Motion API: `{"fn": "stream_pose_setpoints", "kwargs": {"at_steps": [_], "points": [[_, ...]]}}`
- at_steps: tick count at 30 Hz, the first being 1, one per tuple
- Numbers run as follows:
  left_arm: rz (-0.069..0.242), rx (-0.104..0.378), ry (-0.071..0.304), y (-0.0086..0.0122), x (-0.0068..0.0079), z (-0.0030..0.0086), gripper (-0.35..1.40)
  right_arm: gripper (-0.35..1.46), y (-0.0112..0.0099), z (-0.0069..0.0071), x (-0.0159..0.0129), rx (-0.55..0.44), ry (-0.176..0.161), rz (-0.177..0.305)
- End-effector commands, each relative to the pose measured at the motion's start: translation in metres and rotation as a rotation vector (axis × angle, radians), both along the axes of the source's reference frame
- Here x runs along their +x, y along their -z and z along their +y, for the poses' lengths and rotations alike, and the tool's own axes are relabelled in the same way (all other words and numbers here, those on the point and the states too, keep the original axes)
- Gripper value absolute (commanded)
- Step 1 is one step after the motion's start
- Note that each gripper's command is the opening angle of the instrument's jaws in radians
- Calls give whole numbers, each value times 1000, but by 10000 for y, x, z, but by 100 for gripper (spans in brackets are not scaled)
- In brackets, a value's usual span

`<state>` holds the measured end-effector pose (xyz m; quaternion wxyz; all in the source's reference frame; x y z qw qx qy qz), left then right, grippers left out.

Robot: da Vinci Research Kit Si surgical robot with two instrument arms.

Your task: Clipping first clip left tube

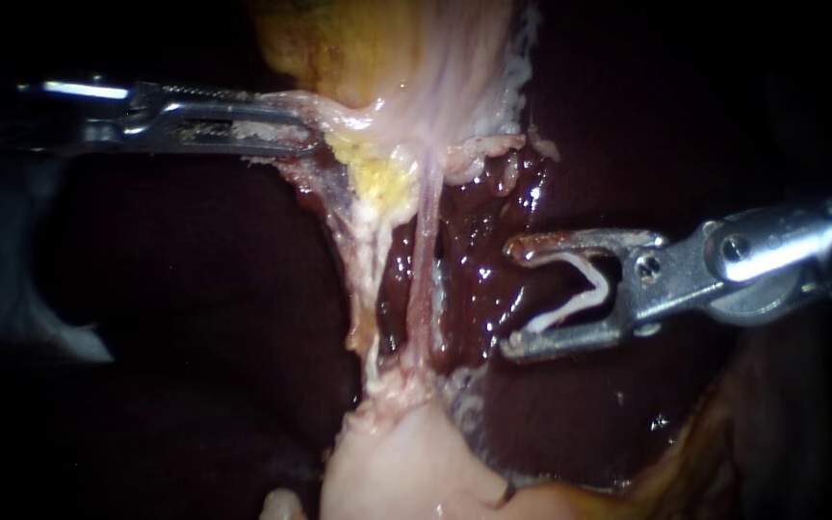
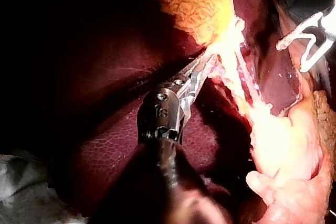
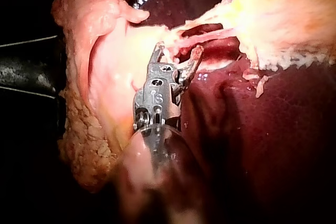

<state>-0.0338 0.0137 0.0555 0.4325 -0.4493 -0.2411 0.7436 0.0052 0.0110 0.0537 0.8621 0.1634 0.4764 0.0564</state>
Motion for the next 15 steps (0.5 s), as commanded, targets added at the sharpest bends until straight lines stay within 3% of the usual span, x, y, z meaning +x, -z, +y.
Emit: {"fn": "stream_pose_setpoints", "kwargs": {"at_steps": [1,6,10,15], "points": [[0,0,0,2,2,0,-35,50,0,0,0,0,0,0],[4,5,12,20,25,4,-35,50,0,-1,0,0,0,0],[-2,4,38,46,46,11,-35,50,0,-1,0,0,0,0],[-3,9,58,71,53,17,-35,50,1,-2,1,0,1,0]]}}
